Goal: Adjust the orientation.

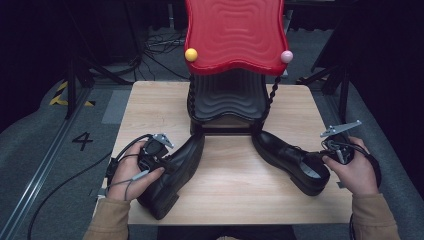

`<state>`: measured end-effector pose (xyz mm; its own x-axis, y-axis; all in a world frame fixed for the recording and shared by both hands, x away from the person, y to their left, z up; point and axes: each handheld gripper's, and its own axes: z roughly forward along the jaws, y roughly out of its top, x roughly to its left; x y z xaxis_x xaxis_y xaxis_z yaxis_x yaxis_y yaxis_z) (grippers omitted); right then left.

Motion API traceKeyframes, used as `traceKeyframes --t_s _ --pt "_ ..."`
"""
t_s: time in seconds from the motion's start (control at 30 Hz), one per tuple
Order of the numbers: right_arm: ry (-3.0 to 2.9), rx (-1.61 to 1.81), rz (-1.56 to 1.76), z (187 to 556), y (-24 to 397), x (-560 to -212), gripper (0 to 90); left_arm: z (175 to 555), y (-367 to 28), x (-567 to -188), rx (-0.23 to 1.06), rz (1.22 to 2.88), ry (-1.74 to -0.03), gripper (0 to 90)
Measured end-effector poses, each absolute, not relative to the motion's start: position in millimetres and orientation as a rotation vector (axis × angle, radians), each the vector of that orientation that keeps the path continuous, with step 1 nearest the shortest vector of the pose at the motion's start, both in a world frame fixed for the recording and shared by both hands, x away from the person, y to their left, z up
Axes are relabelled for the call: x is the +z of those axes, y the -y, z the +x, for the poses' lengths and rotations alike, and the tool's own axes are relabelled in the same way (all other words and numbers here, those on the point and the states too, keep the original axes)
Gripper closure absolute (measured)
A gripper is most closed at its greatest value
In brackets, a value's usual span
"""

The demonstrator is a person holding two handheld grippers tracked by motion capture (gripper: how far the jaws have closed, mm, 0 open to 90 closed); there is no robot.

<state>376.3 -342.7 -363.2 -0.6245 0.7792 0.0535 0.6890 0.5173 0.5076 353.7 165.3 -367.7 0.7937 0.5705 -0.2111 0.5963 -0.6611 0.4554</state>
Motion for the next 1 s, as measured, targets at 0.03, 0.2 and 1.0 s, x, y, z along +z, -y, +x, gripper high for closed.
traceKeyframes --t_s 0.03,0.2,1.0 --pt "-2.573 0.739 1.260 376.0 342.5 -363.5 90.0 354.6 -163.6 -369.4 -0.064 2.476 -0.867 90.0" --pt "-2.578 0.735 1.248 374.8 342.4 -363.7 90.0 357.2 -152.6 -377.7 -0.089 2.530 -0.857 89.9" --pt "-2.566 0.745 1.233 373.0 342.5 -360.9 90.0 350.5 -132.9 -369.7 -0.029 2.561 -0.776 90.0"
